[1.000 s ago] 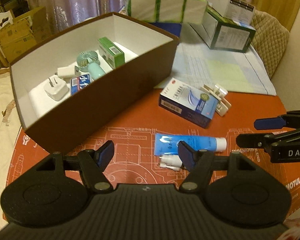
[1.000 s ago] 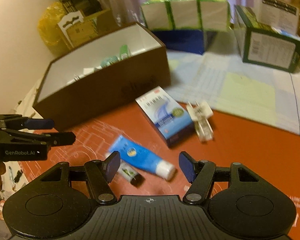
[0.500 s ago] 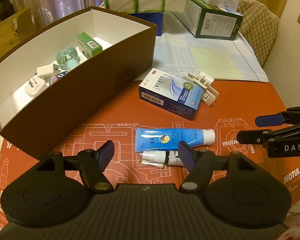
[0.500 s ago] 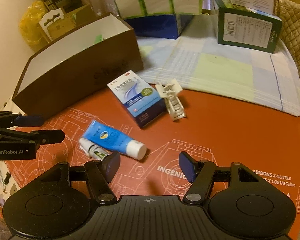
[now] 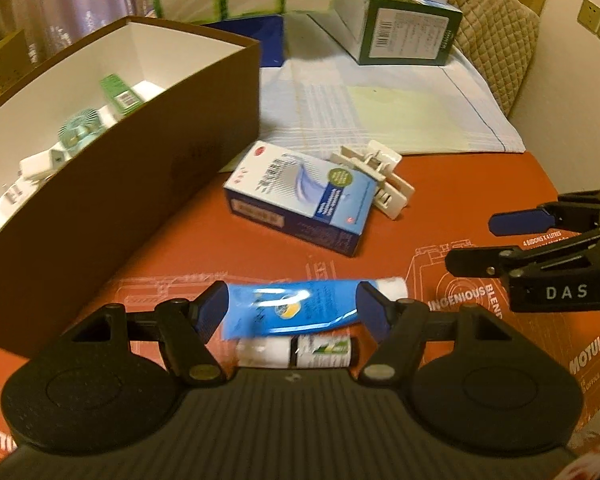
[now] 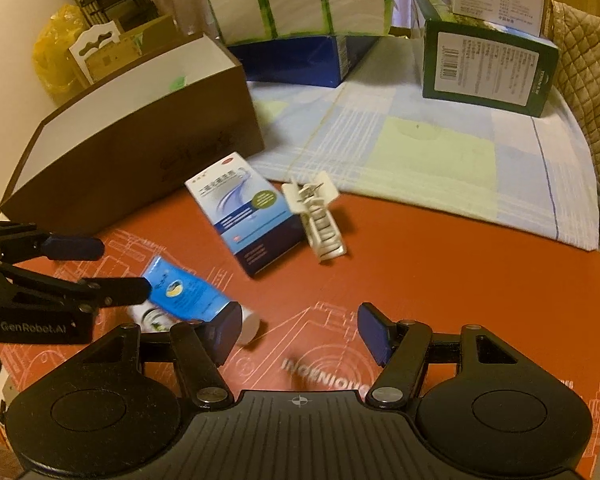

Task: Organize rigid objects
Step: 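Grasp the blue tube with the left gripper while the right gripper approaches the white clip rack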

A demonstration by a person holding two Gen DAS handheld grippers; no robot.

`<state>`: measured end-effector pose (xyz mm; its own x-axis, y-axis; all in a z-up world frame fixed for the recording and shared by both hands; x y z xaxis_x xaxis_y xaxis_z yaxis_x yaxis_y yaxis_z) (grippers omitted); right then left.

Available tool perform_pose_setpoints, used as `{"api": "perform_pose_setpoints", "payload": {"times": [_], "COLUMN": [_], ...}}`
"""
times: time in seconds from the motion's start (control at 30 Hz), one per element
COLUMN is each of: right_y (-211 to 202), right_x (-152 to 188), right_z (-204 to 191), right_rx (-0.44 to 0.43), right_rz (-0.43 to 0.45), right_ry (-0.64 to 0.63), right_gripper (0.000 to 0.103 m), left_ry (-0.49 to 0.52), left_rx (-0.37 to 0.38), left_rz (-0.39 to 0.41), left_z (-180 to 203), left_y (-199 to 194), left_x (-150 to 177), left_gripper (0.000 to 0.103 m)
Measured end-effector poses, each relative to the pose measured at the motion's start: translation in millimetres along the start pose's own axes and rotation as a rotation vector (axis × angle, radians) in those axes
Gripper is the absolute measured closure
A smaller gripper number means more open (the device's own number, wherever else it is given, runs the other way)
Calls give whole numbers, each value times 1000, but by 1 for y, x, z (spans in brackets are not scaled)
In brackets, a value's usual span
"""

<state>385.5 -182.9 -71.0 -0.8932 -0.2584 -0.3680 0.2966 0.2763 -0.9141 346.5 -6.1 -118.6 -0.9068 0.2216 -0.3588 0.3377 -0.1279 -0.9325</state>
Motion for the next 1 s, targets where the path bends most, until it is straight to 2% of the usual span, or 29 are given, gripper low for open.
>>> {"api": "perform_pose_setpoints", "payload": {"times": [0.3,0.67,1.0], "right_y": [15,39,55], "right_x": [-14,-32,-45], "right_z": [19,27,25], "right_rx": [19,13,-2], "right_rz": [13,-7,-9], "right_ry": [-20,-55,-97], "right_gripper": [43,50,55], "left_ry": [53,69,14], "left_rx": [19,-32,-58], "left_rz": [-10,-18,-32], "left_z": [17,20,-4], "left_y": [30,58,52], "left_x": [-26,-49,-39], "left_gripper": [36,36,34]}}
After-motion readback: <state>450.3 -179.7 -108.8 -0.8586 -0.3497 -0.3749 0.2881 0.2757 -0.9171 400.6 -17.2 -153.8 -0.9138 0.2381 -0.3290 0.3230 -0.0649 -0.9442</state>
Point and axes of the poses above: each gripper's, at about its wrist camera, not at the fingertips, and y roughly the way its jaws point, z to its right, x to its underside, the point moved 2 cm from there along y, roughly the way its jaws point, and after that the axes turned 12 degrees about -z, right-handed, at the moved point
